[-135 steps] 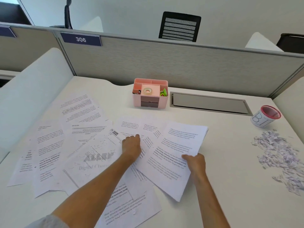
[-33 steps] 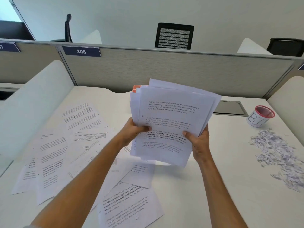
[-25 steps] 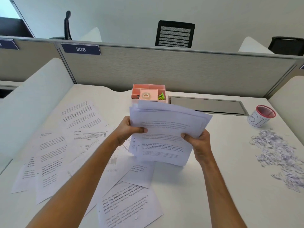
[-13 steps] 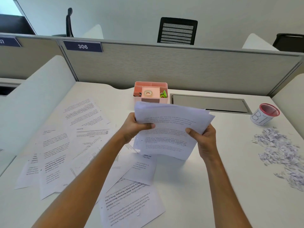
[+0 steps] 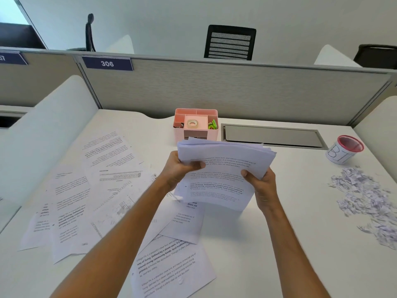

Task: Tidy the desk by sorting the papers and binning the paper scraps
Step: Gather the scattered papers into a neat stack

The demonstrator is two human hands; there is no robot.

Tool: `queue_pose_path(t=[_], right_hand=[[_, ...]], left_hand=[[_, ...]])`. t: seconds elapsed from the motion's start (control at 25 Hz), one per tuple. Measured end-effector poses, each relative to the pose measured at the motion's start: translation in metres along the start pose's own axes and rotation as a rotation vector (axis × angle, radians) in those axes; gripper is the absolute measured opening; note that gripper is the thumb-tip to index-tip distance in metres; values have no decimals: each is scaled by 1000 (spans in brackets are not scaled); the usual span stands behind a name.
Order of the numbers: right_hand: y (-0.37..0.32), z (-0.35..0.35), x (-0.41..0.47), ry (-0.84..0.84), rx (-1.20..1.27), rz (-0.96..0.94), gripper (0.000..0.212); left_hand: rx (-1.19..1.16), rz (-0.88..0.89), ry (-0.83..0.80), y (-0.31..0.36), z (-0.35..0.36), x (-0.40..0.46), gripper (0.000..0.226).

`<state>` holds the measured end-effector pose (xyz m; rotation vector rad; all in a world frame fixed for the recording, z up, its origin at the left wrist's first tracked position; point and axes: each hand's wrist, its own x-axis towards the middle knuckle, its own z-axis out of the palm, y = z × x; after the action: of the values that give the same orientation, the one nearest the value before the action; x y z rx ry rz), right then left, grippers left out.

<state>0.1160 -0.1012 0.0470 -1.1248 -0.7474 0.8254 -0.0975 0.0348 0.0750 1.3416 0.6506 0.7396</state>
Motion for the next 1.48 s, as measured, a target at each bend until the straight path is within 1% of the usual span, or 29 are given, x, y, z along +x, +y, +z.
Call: queue_pose_path(t=[0.08, 0.12, 0.24, 0.4, 0.48, 0.64, 0.72, 0.84, 0.96, 1.08, 1.16, 1.28, 1.4, 1.48], right_hand=[[9, 2, -3, 58, -9, 62, 30], [15, 2, -5, 79, -18, 87, 27], [30, 0, -14, 132, -39, 155, 24], [41, 0, -22, 136, -47, 174, 26], [40, 0, -23, 138, -52, 168, 28], [36, -3, -23, 139, -78, 161, 28], [33, -5, -22, 113, -94, 136, 28], [27, -7, -20, 81, -77, 103, 23], [27, -6, -17, 78, -74, 106, 26], [32, -3, -18, 47, -66, 129, 30], [37, 0, -21, 23, -66, 155, 32], [42, 4, -23, 42, -71, 177, 32], [40, 5, -21, 87, -86, 162, 28], [34, 4, -18, 97, -91, 134, 27]], left_hand=[[35, -35, 45, -18, 1, -3, 37], [50, -62, 71, -28, 0, -5, 35], [42, -129, 108, -52, -2, -15, 30], [0, -153, 113, -61, -2, -20, 37], [-11, -148, 121, -61, -2, -19, 50], [-28, -130, 153, -62, -1, -21, 91], [-33, -90, 169, -62, 1, -23, 97], [-38, -5, 195, -58, 5, -21, 92], [-33, 39, 223, -55, 7, -18, 84], [-57, -6, 270, -63, 7, -19, 81], [-63, -67, 294, -73, 9, -22, 86], [-48, -116, 317, -81, 13, -24, 90], [-44, -109, 337, -80, 14, -21, 81], [-63, -63, 325, -74, 12, -17, 70]])
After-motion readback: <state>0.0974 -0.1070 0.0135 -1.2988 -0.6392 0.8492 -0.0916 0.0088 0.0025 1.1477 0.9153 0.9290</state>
